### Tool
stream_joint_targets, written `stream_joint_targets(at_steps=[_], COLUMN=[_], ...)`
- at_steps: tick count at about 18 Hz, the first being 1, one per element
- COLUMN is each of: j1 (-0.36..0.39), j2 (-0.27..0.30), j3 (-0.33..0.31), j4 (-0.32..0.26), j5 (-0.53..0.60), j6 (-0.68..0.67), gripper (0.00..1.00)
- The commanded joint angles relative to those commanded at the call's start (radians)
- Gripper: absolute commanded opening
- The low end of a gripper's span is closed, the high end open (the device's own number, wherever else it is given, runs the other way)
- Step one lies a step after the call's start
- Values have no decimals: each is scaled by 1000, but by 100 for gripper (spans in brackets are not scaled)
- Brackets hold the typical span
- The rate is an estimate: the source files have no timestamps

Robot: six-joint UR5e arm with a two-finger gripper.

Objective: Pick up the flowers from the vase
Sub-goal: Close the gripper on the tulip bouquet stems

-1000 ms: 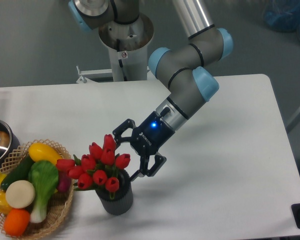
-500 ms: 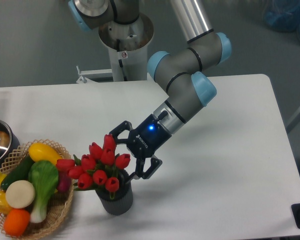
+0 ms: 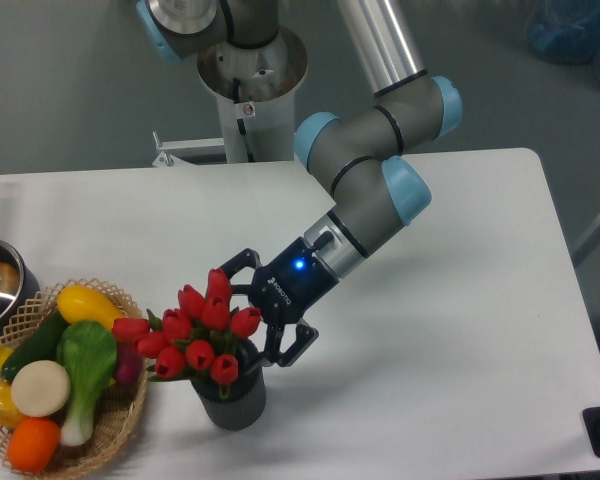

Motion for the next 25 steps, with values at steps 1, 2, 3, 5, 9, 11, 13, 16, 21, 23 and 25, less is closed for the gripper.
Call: stream_joint_targets(at_steps=[1,2,3,5,9,11,13,16,21,23,25], j1=[-3,-6,-8,-9,-12,-12,-12,-12,-12,-12,-11], j2=[0,-2,-2,-2,-2,-3,-5,-12,-12,-12,-9], j3=[0,0,0,6,14,17,21,31,31,31,32], j4=[0,2,0,0,2,0,2,0,0,0,0], j5=[0,0,0,0,-6,-21,-26,-34,-34,-34,-34], j6=[0,2,2,2,2,3,3,5,5,3,0], gripper=[100,100,100,100,84,71,60,50,37,37,37])
